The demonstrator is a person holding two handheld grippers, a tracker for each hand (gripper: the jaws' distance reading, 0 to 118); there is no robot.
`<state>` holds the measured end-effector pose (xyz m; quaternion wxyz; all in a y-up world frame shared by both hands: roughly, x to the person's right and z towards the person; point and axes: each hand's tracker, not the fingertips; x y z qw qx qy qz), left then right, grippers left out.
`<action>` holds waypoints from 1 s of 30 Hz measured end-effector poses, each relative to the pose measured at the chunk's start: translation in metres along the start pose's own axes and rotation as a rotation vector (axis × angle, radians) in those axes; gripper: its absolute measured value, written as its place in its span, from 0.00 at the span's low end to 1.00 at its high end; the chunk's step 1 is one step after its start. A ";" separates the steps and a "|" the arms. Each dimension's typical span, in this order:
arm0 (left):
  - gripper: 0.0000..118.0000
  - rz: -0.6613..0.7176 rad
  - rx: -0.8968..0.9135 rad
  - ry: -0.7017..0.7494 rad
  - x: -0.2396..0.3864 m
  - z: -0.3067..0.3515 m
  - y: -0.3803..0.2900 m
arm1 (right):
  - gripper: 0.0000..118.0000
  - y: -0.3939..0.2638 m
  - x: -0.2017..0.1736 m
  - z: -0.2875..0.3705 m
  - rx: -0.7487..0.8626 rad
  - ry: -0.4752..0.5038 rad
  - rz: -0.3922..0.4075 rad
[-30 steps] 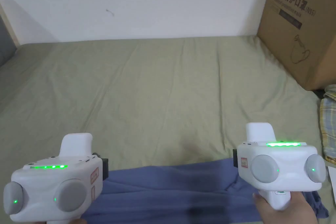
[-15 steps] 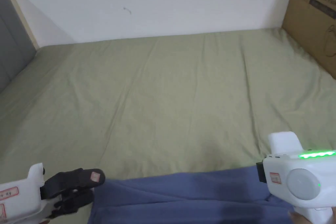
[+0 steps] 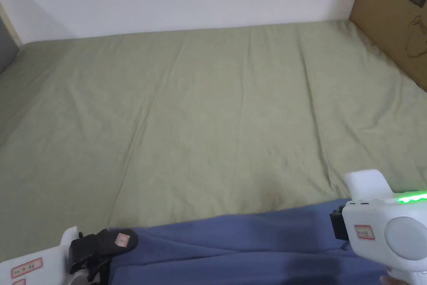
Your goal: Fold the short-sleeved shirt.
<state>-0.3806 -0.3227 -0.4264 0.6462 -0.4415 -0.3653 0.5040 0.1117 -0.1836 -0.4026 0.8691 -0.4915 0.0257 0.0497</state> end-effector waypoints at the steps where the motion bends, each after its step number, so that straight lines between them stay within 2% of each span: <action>1: 0.58 -0.013 0.020 0.024 0.000 0.000 -0.001 | 0.00 0.000 -0.001 0.000 -0.001 0.012 0.000; 2: 0.15 -0.020 0.051 0.059 -0.002 0.003 -0.005 | 0.00 0.001 -0.001 0.000 -0.003 0.022 0.003; 3: 0.02 -0.008 0.089 0.153 -0.005 0.005 -0.010 | 0.00 0.002 -0.003 0.000 -0.004 0.027 0.009; 4: 0.02 0.009 0.100 0.323 -0.013 0.001 -0.011 | 0.00 0.002 -0.006 0.000 -0.003 0.030 0.014; 5: 0.02 0.016 0.081 0.414 -0.023 0.004 -0.017 | 0.00 0.002 -0.007 0.001 -0.002 0.033 0.019; 6: 0.02 0.048 0.122 0.207 -0.009 0.004 -0.021 | 0.00 0.003 -0.008 0.001 -0.001 0.038 0.023; 8: 0.02 0.012 0.134 0.342 -0.005 0.014 -0.006 | 0.00 0.003 -0.011 0.004 -0.001 0.046 0.026; 10: 0.02 -0.106 0.128 0.495 0.022 0.024 -0.008 | 0.00 0.004 -0.011 0.009 0.007 0.057 0.028; 11: 0.02 -0.163 0.134 0.522 0.050 0.013 -0.020 | 0.00 0.005 -0.011 0.012 0.015 0.068 0.033; 14: 0.02 -0.354 0.142 0.780 0.086 0.031 -0.026 | 0.00 0.006 -0.015 0.019 0.042 0.091 0.049; 16: 0.02 -0.393 0.147 1.013 0.100 0.041 -0.026 | 0.00 0.004 -0.019 0.023 0.052 0.097 0.059; 19: 0.03 -0.469 0.176 1.261 0.111 0.042 -0.027 | 0.00 0.000 -0.022 0.026 0.062 0.118 0.072; 20: 0.03 -0.514 0.164 1.283 0.118 0.036 -0.029 | 0.00 -0.002 -0.022 0.026 0.060 0.123 0.072; 22: 0.03 -0.516 0.152 1.195 0.137 0.019 -0.034 | 0.00 -0.004 -0.021 0.027 0.059 0.142 0.067; 24: 0.03 -0.448 0.148 0.974 0.149 0.001 -0.031 | 0.00 -0.006 -0.017 0.029 0.066 0.153 0.060; 26: 0.03 -0.425 0.106 0.842 0.165 -0.032 -0.034 | 0.00 -0.007 -0.012 0.030 0.075 0.158 0.050; 30: 0.03 -0.443 -0.043 0.745 0.179 -0.114 -0.039 | 0.00 -0.011 0.003 0.033 0.089 0.161 0.018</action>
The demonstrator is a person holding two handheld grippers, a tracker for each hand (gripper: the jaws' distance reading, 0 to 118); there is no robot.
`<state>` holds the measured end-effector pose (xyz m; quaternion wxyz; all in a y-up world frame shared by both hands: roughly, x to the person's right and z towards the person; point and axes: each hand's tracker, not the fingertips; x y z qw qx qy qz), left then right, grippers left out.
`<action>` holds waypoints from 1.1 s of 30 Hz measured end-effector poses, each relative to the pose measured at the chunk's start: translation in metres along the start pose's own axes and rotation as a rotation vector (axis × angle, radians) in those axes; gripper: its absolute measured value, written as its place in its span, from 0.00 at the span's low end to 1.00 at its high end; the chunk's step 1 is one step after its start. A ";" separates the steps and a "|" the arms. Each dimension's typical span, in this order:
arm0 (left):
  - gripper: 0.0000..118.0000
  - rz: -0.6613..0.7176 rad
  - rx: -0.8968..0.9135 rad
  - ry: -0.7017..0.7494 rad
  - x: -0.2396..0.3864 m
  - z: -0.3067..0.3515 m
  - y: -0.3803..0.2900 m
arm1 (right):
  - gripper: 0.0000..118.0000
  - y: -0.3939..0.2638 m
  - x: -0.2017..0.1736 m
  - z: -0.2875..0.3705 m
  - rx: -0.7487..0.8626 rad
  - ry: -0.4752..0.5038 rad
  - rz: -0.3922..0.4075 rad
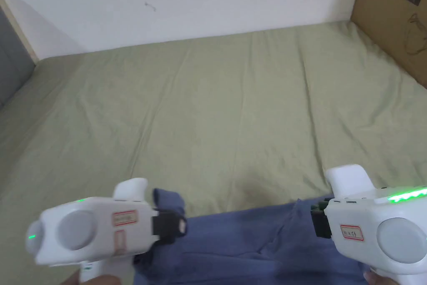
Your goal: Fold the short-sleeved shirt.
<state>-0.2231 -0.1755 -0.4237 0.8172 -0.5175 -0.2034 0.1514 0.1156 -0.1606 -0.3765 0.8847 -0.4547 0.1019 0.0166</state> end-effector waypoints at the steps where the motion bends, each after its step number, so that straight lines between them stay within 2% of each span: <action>1: 0.03 -0.011 -0.026 -0.023 0.017 -0.017 0.001 | 0.00 -0.001 0.004 0.001 0.000 -0.002 -0.006; 3: 0.05 -0.046 -0.060 -0.020 0.039 -0.045 0.005 | 0.00 -0.004 0.012 0.001 -0.001 -0.009 -0.017; 6: 0.08 -0.016 -0.114 -0.085 0.063 -0.078 0.004 | 0.00 -0.007 0.023 0.001 -0.002 -0.021 -0.041; 7: 0.23 0.001 -0.143 -0.105 0.066 -0.089 0.004 | 0.00 -0.008 0.026 0.001 -0.001 -0.021 -0.050; 9: 0.79 0.046 -0.202 -0.141 0.067 -0.104 0.000 | 0.00 -0.009 0.031 0.001 -0.004 -0.022 -0.062; 10: 1.00 0.062 -0.212 -0.174 0.066 -0.106 -0.003 | 0.00 -0.010 0.032 0.001 -0.006 -0.021 -0.065; 13: 1.00 0.094 -0.153 -0.213 0.060 -0.085 -0.005 | 0.00 -0.010 0.036 0.002 0.001 -0.018 -0.071; 15: 1.00 0.059 -0.111 -0.184 0.056 -0.067 -0.006 | 0.00 -0.010 0.037 0.002 0.007 -0.014 -0.075; 16: 1.00 0.001 -0.096 -0.117 0.054 -0.057 -0.005 | 0.00 -0.010 0.038 0.002 0.009 -0.010 -0.078; 18: 0.92 -0.040 -0.082 -0.079 0.047 -0.042 -0.005 | 0.00 -0.010 0.039 0.001 0.011 -0.004 -0.080; 19: 0.66 -0.039 -0.056 -0.071 0.044 -0.035 -0.006 | 0.00 -0.010 0.040 0.000 0.012 -0.003 -0.080; 20: 0.29 -0.038 -0.031 -0.060 0.042 -0.032 -0.007 | 0.00 -0.010 0.040 -0.001 0.011 -0.002 -0.080; 21: 0.00 -0.032 -0.026 -0.029 0.040 -0.033 -0.006 | 0.00 -0.011 0.041 -0.001 0.010 -0.001 -0.081; 23: 0.00 -0.035 -0.053 -0.010 0.041 -0.042 -0.009 | 0.00 -0.013 0.043 -0.002 0.007 0.004 -0.088; 27: 0.00 -0.016 -0.163 -0.142 0.055 -0.079 -0.014 | 0.00 -0.016 0.047 -0.003 0.005 0.005 -0.098; 30: 0.00 -0.058 -0.258 -0.090 0.071 -0.118 -0.021 | 0.00 -0.017 0.052 -0.002 0.006 0.000 -0.109; 33: 0.00 -0.030 -0.314 -0.142 0.079 -0.152 -0.031 | 0.00 -0.016 0.054 -0.001 0.010 -0.006 -0.113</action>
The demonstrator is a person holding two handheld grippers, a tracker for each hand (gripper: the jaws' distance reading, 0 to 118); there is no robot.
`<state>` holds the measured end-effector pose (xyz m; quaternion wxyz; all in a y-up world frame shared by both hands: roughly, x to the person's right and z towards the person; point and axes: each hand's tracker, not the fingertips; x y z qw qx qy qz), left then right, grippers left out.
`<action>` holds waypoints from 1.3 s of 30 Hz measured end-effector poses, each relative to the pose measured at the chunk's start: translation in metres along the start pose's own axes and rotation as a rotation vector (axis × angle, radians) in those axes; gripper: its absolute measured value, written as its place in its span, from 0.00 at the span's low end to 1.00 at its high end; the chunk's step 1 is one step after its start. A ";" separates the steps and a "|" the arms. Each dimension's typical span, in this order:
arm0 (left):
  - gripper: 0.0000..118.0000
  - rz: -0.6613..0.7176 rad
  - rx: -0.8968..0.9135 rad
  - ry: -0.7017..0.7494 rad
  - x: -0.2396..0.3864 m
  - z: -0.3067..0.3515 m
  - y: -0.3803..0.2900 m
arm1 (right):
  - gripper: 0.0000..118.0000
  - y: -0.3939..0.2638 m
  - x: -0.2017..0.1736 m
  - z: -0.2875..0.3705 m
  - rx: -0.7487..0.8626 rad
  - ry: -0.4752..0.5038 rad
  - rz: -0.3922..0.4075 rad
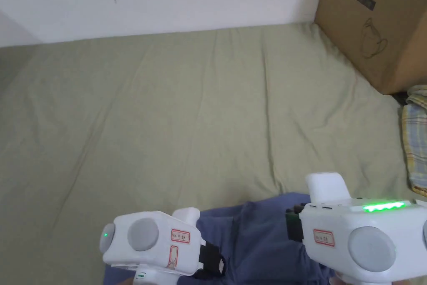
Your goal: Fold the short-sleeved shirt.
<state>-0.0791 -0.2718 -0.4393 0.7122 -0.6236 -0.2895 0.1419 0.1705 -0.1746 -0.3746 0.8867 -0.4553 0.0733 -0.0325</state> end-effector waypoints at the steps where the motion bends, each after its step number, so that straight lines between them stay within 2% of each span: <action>1: 0.00 0.022 0.011 -0.053 0.000 -0.002 0.002 | 0.00 0.000 0.001 0.000 0.002 -0.004 0.000; 3: 0.00 0.103 0.017 -0.165 0.001 -0.003 0.006 | 0.00 0.001 0.003 0.001 0.006 -0.009 -0.003; 5: 0.00 0.097 0.004 -0.239 0.006 0.001 0.002 | 0.00 0.001 0.004 0.003 0.011 -0.006 -0.008; 8: 0.00 -0.012 0.086 -0.202 0.012 0.031 -0.007 | 0.00 0.002 0.004 0.006 0.018 -0.005 -0.008; 11: 0.00 -0.038 0.223 -0.177 -0.014 0.084 -0.018 | 0.00 0.003 0.004 0.008 0.026 -0.005 -0.006; 13: 0.09 0.019 0.297 -0.122 -0.047 0.122 -0.026 | 0.00 0.003 0.003 0.009 0.026 -0.004 -0.003; 14: 0.21 0.043 0.326 -0.113 -0.065 0.138 -0.031 | 0.00 0.003 0.003 0.009 0.025 -0.004 -0.001; 15: 0.43 0.076 0.353 -0.104 -0.086 0.153 -0.036 | 0.00 0.003 0.001 0.008 0.024 -0.004 0.002; 16: 0.83 0.117 0.361 -0.093 -0.107 0.165 -0.040 | 0.00 0.003 0.000 0.008 0.022 -0.004 0.005; 17: 1.00 0.164 0.352 -0.089 -0.126 0.171 -0.044 | 0.00 0.002 -0.002 0.007 0.020 -0.004 0.007; 19: 1.00 0.245 0.357 -0.179 -0.164 0.178 -0.056 | 0.00 0.002 -0.005 0.005 0.013 -0.003 0.012; 23: 1.00 0.356 0.324 -0.314 -0.184 0.161 -0.061 | 0.00 0.002 -0.013 0.001 -0.008 -0.007 0.033; 26: 1.00 0.417 0.224 -0.555 -0.195 0.106 -0.059 | 0.00 0.003 -0.018 -0.003 -0.024 -0.010 0.047; 29: 1.00 0.373 0.234 -0.806 -0.207 0.070 -0.041 | 0.00 0.005 -0.024 -0.005 -0.040 -0.014 0.066; 33: 0.99 0.368 0.255 -0.770 -0.195 0.057 -0.032 | 0.00 0.008 -0.030 -0.005 -0.048 -0.009 0.087; 34: 0.87 0.347 0.274 -0.688 -0.194 0.060 -0.032 | 0.00 0.009 -0.031 -0.005 -0.048 -0.009 0.090; 35: 0.62 0.331 0.273 -0.524 -0.195 0.062 -0.032 | 0.00 0.010 -0.031 -0.006 -0.047 -0.007 0.092; 36: 0.19 0.325 0.246 -0.319 -0.200 0.060 -0.029 | 0.00 0.011 -0.032 -0.006 -0.046 -0.004 0.091; 37: 0.09 0.382 0.207 -0.293 -0.205 0.055 -0.032 | 0.00 0.011 -0.031 -0.006 -0.045 -0.002 0.089; 38: 0.09 0.419 0.239 -0.427 -0.193 0.065 -0.032 | 0.00 0.012 -0.032 -0.007 -0.045 -0.001 0.088; 39: 0.09 0.353 0.246 -0.302 -0.178 0.071 -0.028 | 0.00 0.012 -0.033 -0.007 -0.045 0.000 0.086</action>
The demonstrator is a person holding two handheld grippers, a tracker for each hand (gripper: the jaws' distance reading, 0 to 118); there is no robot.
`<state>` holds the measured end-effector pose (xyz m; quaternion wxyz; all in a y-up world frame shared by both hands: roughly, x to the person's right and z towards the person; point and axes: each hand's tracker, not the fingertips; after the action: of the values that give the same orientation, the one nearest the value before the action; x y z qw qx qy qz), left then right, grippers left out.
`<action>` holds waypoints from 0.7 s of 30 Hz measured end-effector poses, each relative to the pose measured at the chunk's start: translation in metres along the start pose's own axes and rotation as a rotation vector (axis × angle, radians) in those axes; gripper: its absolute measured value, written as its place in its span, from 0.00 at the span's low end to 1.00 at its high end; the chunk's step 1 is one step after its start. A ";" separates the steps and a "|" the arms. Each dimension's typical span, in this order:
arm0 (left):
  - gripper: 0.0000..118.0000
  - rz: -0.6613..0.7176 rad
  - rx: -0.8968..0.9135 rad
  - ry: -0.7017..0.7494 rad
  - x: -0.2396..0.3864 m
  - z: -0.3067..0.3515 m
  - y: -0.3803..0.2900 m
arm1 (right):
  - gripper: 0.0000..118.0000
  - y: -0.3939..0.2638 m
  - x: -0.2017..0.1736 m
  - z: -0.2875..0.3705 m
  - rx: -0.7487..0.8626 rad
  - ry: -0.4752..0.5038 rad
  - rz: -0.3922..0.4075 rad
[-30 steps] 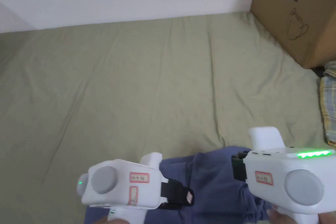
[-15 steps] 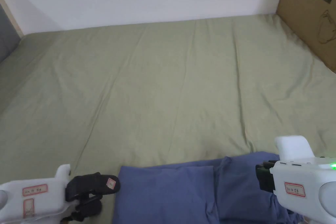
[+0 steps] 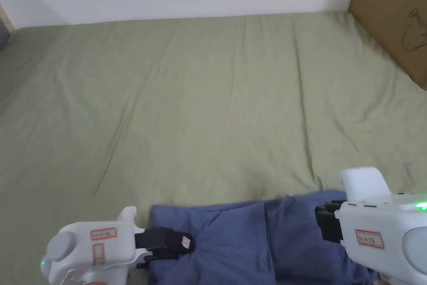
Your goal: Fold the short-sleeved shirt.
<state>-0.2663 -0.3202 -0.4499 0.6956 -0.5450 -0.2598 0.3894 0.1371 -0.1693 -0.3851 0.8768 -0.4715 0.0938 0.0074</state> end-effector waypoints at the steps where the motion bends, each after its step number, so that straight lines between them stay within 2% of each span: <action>1: 0.09 -0.106 0.005 0.103 0.022 0.001 -0.006 | 0.00 0.000 -0.001 0.000 0.002 0.003 -0.003; 4: 0.09 -0.284 0.008 0.330 0.068 0.023 -0.016 | 0.00 0.001 -0.003 0.006 0.016 0.014 -0.004; 8: 0.09 -0.616 0.120 0.918 0.107 0.066 -0.026 | 0.00 0.002 -0.004 0.012 0.047 0.035 0.006; 10: 0.09 -0.672 0.126 1.128 0.107 0.083 -0.027 | 0.00 0.001 -0.004 0.016 0.062 0.050 0.003; 11: 0.10 -0.637 0.128 1.138 0.106 0.092 -0.026 | 0.00 0.000 -0.004 0.017 0.068 0.060 0.000; 15: 0.10 -0.414 0.176 0.891 0.125 0.109 -0.023 | 0.00 -0.004 0.000 0.025 0.083 0.081 -0.011; 18: 0.10 -0.447 0.232 0.811 0.166 0.084 -0.033 | 0.00 -0.007 0.006 0.031 0.102 0.082 -0.026; 21: 0.10 -0.405 0.155 0.651 0.195 0.029 -0.041 | 0.00 -0.010 0.014 0.033 0.106 0.077 -0.049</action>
<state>-0.1690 -0.1471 -0.4146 0.8435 -0.5236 -0.0975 0.0693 0.1569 -0.1485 -0.3613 0.8962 -0.4267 0.1158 -0.0373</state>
